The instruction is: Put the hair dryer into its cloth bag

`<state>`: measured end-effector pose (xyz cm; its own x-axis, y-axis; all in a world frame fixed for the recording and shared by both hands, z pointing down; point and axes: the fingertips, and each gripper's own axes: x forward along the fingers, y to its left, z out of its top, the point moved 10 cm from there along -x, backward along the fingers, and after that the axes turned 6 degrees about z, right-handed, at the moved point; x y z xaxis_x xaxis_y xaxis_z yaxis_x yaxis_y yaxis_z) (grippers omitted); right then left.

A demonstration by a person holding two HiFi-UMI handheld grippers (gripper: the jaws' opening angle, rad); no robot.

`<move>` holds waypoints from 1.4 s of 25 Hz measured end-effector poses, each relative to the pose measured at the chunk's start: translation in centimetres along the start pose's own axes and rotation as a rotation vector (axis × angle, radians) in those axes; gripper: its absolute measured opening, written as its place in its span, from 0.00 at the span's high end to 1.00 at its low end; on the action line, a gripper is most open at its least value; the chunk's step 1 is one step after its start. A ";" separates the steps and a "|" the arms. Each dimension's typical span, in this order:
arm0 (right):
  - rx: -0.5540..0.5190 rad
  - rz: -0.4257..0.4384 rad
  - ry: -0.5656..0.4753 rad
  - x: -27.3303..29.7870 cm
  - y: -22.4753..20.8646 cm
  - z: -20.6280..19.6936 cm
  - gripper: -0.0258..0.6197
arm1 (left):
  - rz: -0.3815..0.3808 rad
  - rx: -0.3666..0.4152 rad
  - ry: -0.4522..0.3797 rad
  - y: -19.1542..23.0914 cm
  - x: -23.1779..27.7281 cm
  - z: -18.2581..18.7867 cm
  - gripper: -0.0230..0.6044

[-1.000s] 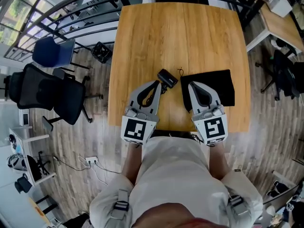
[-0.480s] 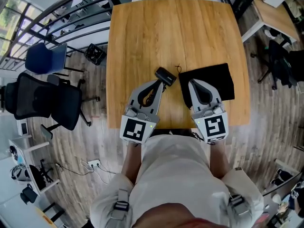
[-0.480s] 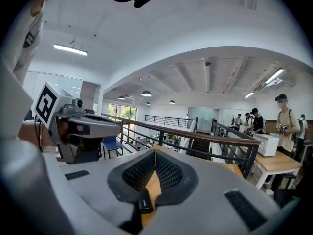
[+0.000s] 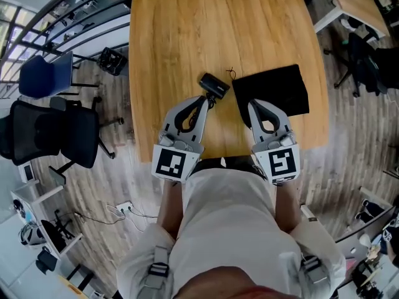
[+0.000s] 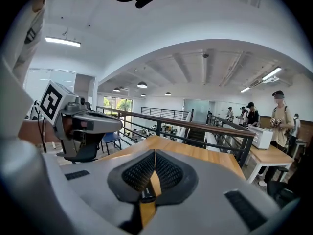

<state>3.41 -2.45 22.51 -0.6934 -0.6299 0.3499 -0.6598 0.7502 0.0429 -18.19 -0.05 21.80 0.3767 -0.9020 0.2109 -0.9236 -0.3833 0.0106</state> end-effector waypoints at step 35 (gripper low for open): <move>0.056 0.053 0.196 5.7 2.4 -11.0 0.93 | -0.026 -0.014 0.299 1.0 2.8 -13.5 0.93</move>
<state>1.05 -1.98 34.92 -0.6615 -0.5350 0.5256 -0.6432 0.7651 -0.0308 -19.00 -0.30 35.64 0.3648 -0.7925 0.4887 -0.9154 -0.4011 0.0330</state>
